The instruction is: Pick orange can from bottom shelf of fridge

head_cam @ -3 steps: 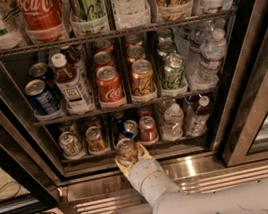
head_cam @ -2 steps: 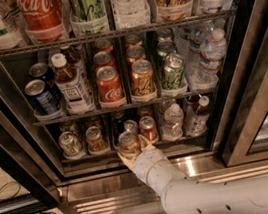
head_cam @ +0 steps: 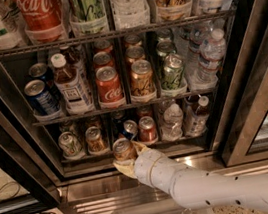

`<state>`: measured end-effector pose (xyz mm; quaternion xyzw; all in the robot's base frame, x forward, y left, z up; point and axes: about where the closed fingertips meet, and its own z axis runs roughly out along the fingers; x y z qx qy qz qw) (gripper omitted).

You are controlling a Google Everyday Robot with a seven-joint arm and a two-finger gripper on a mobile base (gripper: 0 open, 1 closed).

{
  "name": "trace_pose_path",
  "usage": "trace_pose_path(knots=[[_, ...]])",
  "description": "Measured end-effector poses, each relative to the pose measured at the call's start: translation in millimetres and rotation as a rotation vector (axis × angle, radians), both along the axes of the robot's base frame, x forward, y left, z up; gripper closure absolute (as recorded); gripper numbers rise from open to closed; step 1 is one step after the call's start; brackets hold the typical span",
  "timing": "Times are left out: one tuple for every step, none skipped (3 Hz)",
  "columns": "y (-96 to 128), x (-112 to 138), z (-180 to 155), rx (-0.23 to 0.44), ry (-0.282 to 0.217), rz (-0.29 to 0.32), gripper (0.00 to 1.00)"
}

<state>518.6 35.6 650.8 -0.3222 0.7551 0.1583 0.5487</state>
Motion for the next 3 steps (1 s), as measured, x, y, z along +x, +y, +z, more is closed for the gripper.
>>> trace_pose_path(knots=[[10.9, -14.7, -10.8, -0.013, 0.048, 0.064, 1.0], [13.9, -16.2, -11.5, 0.008, 0.074, 0.09, 1.0], [11.7, -14.3, -8.0, 0.077, 0.123, 0.135, 1.0]])
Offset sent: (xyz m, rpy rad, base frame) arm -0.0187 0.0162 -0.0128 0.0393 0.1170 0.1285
